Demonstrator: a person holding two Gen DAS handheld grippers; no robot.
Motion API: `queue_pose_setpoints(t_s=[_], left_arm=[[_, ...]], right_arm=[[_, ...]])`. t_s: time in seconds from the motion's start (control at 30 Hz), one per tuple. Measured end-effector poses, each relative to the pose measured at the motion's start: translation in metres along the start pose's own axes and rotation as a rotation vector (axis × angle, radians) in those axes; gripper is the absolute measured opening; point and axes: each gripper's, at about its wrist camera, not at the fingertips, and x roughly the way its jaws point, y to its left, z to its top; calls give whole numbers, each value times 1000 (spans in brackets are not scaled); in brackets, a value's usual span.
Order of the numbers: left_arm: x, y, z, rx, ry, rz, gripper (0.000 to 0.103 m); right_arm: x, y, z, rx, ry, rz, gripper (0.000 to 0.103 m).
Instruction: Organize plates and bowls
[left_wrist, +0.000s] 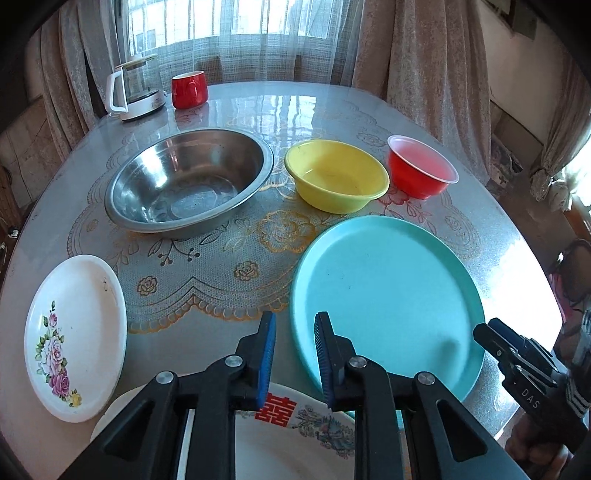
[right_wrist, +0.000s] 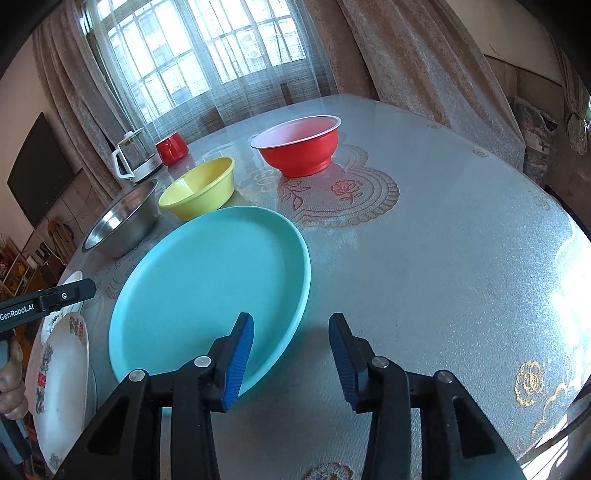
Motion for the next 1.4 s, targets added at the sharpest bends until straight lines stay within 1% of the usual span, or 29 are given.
queue_pose_setpoints(t_s=[0.03, 0.1, 0.13, 0.17, 0.27, 0.3, 0.37, 0.4, 0.47, 0.53, 0.63, 0.73, 0.97, 1.07, 1.1, 1.17, 1.2, 1.27, 1.4], left_arm=[[5, -4, 1, 23, 7, 4, 22], [14, -9, 3, 51, 23, 36, 22], [18, -10, 4, 60, 30, 45, 22], [22, -11, 5, 70, 36, 43, 22], [32, -12, 7, 79, 58, 57, 21], [35, -11, 8, 79, 66, 58, 18], [40, -7, 8, 69, 80, 65, 14], [40, -5, 8, 65, 72, 61, 14], [40, -1, 8, 65, 68, 81, 14], [40, 2, 8, 56, 67, 84, 13], [38, 6, 6, 57, 57, 114, 13], [37, 12, 4, 49, 53, 112, 13], [34, 10, -2, 46, 44, 126, 13], [28, 11, -3, 41, 25, 135, 13], [25, 12, -3, 31, 19, 127, 13], [18, 14, -5, 19, -2, 103, 13], [15, 15, -5, 14, -15, 103, 13], [7, 18, -7, 2, -39, 101, 13], [-16, 32, -12, -39, -104, 93, 13]], right_arm=[[1, 1, 0, -10, -1, -9, 37], [1, 1, 0, -14, -1, -11, 32], [2, 1, 0, -12, 0, -5, 28], [2, 1, 0, -14, -1, -3, 26], [4, 3, 0, -23, 1, 5, 22], [4, 4, 0, -26, 0, 1, 22], [5, 6, 0, -29, 1, 3, 22], [6, 6, 1, -27, 3, 8, 21], [6, 8, 1, -26, 6, 22, 19], [8, 11, 0, -37, 6, 24, 18], [9, 17, -1, -48, 10, 36, 18], [9, 24, -3, -79, 5, 22, 18], [7, 29, -7, -92, 7, 12, 18], [6, 31, -8, -103, 12, 9, 18], [6, 30, -8, -97, 15, 13, 19], [6, 27, -7, -77, 22, 29, 20], [6, 26, -7, -70, 23, 45, 21], [5, 23, -6, -49, 30, 69, 28], [1, 17, -5, -15, 27, 42, 31]])
